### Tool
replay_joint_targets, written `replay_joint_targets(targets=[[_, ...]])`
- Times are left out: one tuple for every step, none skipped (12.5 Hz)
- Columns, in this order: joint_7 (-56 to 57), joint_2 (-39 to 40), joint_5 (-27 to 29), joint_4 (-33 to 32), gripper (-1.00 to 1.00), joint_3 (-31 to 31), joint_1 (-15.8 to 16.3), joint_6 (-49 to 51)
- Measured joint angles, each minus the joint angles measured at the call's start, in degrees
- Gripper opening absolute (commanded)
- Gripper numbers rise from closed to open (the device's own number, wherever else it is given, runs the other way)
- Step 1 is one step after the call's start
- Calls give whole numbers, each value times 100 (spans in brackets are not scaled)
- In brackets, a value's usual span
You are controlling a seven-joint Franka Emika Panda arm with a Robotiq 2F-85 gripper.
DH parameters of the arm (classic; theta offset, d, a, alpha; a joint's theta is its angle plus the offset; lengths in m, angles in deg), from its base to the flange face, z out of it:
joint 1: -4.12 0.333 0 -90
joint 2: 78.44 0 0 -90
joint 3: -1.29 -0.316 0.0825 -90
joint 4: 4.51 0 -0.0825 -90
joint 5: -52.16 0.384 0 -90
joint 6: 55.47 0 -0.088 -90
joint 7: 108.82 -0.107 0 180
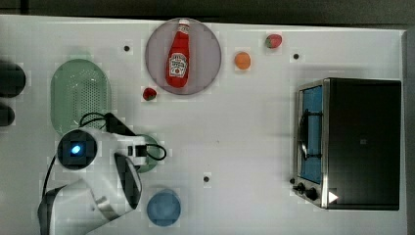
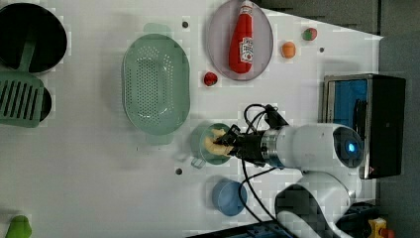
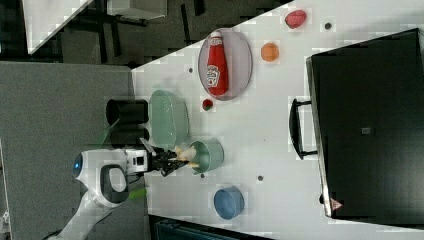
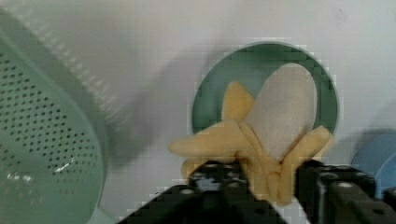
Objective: Pick Banana and place it in mug.
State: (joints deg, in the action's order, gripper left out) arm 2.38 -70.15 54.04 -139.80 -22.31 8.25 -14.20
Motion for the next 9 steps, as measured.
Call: replay_joint_targets(targets=[[-43, 1, -15, -90, 29, 131, 13, -115], [-95, -33, -11, -168, 52, 227, 4, -131], [-97, -43, 26, -168, 76, 227, -30, -140], [-99, -24, 1, -145, 97, 227, -18, -145], [-101, 31, -68, -101, 100, 166, -44, -168], [-102, 85, -59, -78, 100, 71, -92, -271], [-111, 85, -57, -90, 100, 99, -58, -271], [-112, 47, -59, -78, 100, 134, -58, -266], [-115, -87, -61, -78, 100, 207, -55, -120]])
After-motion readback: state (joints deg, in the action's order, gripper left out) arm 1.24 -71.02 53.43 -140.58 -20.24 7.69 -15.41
